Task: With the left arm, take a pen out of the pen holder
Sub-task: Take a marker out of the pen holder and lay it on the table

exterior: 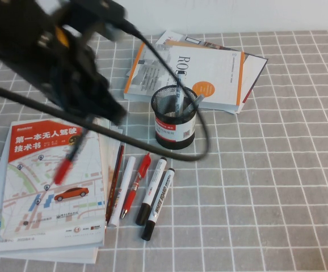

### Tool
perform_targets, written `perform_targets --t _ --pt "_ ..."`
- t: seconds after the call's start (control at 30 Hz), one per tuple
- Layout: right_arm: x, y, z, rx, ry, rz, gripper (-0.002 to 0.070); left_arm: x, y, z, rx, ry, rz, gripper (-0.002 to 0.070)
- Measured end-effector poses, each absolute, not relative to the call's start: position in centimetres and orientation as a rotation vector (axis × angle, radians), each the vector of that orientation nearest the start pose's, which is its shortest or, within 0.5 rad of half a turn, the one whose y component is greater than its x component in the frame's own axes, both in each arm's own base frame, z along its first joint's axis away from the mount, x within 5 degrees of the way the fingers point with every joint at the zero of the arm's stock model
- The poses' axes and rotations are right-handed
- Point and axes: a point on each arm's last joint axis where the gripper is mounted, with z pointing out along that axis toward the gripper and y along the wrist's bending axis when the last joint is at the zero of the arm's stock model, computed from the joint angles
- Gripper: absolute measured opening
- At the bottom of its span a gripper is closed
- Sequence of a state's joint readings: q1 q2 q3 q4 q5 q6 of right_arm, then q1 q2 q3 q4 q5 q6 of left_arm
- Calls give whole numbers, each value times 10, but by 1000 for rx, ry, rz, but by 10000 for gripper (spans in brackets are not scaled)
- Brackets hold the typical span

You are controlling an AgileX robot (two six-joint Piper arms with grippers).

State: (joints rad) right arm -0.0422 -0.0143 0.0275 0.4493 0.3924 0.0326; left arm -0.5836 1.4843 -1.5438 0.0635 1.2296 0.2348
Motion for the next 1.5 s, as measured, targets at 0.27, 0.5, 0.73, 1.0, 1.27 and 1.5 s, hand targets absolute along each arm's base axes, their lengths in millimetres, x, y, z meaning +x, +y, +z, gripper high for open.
perform_targets --t 0.27,0.5,0.73,1.0,1.27,1.5 --pt "52 13 173 343 1841 438 -12 252 -228 334 1207 2589 -285 50" --pt "52 13 173 343 1841 438 -13 266 -263 267 1306 2744 -285 50" --pt "52 13 173 344 1840 440 -13 284 -283 226 1247 2791 -317 50" --pt "52 13 173 344 1840 440 -13 302 -298 202 1093 2802 -346 50" --pt "52 13 173 347 1840 444 -13 322 -287 188 863 2859 -297 50" --pt "52 13 173 348 1839 446 -13 329 -281 188 813 2852 -277 50"
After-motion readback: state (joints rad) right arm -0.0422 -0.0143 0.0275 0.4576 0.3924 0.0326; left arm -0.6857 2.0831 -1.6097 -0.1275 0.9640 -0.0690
